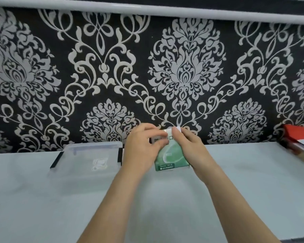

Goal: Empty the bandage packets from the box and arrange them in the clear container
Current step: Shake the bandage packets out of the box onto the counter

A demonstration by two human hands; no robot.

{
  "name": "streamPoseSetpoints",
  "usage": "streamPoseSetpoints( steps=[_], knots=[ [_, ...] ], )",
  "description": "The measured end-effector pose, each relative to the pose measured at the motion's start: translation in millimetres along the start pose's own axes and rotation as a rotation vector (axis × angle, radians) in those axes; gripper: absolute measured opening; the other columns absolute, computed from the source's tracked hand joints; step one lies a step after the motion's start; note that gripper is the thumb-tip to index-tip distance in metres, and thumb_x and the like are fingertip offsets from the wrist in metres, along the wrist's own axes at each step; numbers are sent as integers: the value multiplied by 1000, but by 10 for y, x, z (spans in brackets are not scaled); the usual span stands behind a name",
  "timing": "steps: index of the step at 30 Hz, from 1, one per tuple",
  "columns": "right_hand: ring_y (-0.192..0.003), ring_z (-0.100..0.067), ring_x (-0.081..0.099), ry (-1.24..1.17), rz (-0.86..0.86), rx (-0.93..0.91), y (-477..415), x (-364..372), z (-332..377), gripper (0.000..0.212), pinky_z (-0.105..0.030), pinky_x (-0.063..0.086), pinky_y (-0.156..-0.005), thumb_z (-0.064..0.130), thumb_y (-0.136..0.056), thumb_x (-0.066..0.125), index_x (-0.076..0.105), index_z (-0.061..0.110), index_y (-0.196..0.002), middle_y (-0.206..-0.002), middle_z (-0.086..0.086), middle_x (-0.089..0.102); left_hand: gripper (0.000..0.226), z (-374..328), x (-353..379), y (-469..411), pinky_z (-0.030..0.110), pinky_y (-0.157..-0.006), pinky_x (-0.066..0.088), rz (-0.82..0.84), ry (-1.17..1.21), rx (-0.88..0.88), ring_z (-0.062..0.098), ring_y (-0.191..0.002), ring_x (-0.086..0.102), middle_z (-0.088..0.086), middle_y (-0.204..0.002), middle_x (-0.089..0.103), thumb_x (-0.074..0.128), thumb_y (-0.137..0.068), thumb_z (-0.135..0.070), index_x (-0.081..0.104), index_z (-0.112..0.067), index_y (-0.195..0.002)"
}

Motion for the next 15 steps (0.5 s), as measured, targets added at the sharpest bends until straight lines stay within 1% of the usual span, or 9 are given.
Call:
streamPoseSetpoints(
  steps=[2, 4, 6, 7, 9, 10, 12, 13, 15],
  knots=[
    [-82, -12, 69, 37, 26, -2, -23, -6, -2, 28, -26, 55, -74, 44, -95, 54, 71, 23, -101, -97, -4, 73, 14, 11, -13, 11, 9, -84, 34, -74, -25, 50, 10, -96, 53, -16, -92, 61, 82, -73, -22, 79, -28, -86],
    [-78, -13, 67, 84, 44, 2, -64, 13, -33, 36, -26, 53, -72, 47, -93, 55, 70, 16, -101, -93, -8, 72, 11, -28, -35, 16, 8, -82, 32, -112, -65, 129, 13, -94, 51, -15, -89, 61, 81, -74, -22, 79, -25, -84],
    [-78, -18, 65, 96, 54, 5, -89, 46, -39, 42, -31, 51, -73, 50, -92, 56, 68, 10, -98, -88, -10, 69, 8, -132, -80, 27, 9, -81, 32, -131, -123, 250, 12, -92, 48, -13, -87, 61, 80, -75, -20, 79, -21, -83],
    [-79, -21, 66, 97, 56, 8, -98, 55, -55, 42, -34, 52, -75, 51, -91, 56, 68, 11, -95, -88, -11, 69, 6, -187, -75, 43, 12, -81, 33, -131, -163, 314, 13, -92, 47, -10, -88, 61, 78, -77, -18, 78, -17, -83],
    [-82, -25, 66, 120, 77, 7, -102, 88, -72, 44, -43, 54, -85, 55, -89, 56, 69, 13, -93, -92, -14, 69, 7, -241, -47, 89, 20, -79, 36, -121, -247, 403, 15, -91, 46, -3, -90, 61, 71, -83, -18, 74, -12, -84],
    [-83, -25, 65, 137, 93, 7, -101, 111, -86, 47, -47, 51, -91, 57, -87, 55, 69, 13, -95, -94, -16, 68, 11, -236, -23, 108, 23, -78, 37, -112, -280, 414, 16, -90, 46, -2, -91, 60, 64, -86, -19, 70, -11, -84],
    [-90, -29, 65, 158, 125, 13, -88, 159, -115, 50, -52, 46, -98, 60, -84, 56, 67, 14, -100, -103, -21, 66, 16, -170, 38, 123, 28, -74, 40, -75, -314, 383, 15, -89, 44, -4, -91, 56, 51, -89, -20, 63, -12, -83],
    [-96, -32, 65, 156, 144, 21, -85, 175, -135, 47, -52, 45, -98, 58, -85, 56, 67, 15, -102, -109, -22, 64, 14, -120, 63, 114, 29, -72, 40, -46, -294, 337, 14, -87, 44, -7, -90, 53, 49, -90, -18, 59, -14, -82],
    [-99, -28, 68, 113, 185, 38, -70, 183, -170, 33, -49, 49, -97, 48, -90, 58, 69, 21, -106, -107, -16, 68, 15, 48, 92, 70, 28, -69, 41, 19, -146, 149, 11, -81, 48, -13, -84, 52, 50, -95, -14, 55, -18, -81]
  ],
)
Point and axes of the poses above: each hand's wrist, its own y-axis away from the middle knuckle, its own x-axis out of the palm, z = x × y, the point moved 10 cm from there along -y, towards the middle knuckle
